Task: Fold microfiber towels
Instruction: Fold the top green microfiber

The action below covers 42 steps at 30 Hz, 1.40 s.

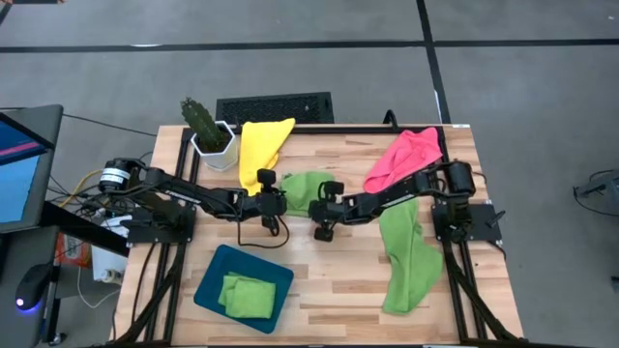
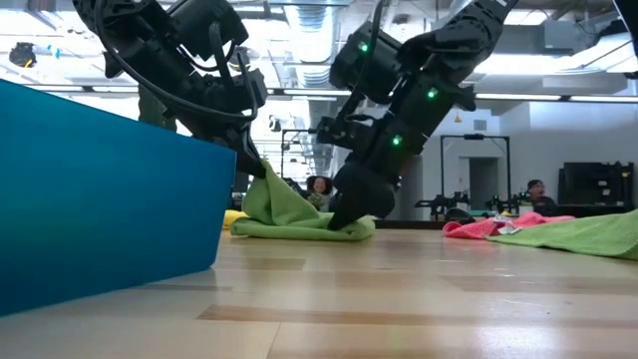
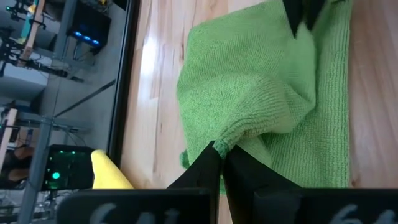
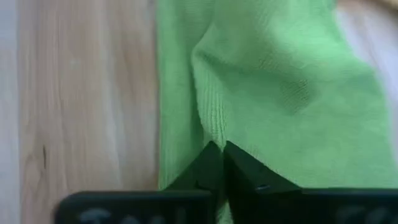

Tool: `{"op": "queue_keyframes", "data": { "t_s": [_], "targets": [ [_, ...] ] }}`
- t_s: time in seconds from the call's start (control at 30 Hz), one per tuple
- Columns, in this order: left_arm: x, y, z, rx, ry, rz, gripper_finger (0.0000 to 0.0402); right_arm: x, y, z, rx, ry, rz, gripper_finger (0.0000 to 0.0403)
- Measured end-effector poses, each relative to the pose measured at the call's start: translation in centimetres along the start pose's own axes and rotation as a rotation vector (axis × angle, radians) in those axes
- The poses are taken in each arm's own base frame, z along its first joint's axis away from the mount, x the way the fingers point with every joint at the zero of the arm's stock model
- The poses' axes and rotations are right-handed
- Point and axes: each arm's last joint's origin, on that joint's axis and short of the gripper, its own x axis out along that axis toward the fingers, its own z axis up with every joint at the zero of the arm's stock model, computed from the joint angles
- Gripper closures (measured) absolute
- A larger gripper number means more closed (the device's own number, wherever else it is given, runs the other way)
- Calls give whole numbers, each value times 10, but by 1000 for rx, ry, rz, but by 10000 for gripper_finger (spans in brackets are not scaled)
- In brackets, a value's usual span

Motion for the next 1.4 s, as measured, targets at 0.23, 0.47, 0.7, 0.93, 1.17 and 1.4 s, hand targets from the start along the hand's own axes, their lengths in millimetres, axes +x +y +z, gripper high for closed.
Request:
{"op": "queue_keyframes", "data": {
  "t_s": [0.23,0.47,0.7,0.93,1.17,1.4],
  "targets": [
    [2,3,-1,-21,3,2,400,-21,-11,5,49,4,-120,374],
    [6,6,-2,-70,-19,-53,401,-34,-15,4,123,28,-175,395],
    [6,3,-3,-96,-56,-120,401,-26,-12,-14,219,50,-190,376],
    [3,-3,1,-84,-95,-160,401,-24,-8,-29,294,21,-223,386],
    [8,-15,1,-62,-96,-189,401,-24,-6,-28,335,-43,-233,387],
    [27,-41,4,109,33,-30,401,-24,-6,-28,357,-44,-247,386]
  ]
}}
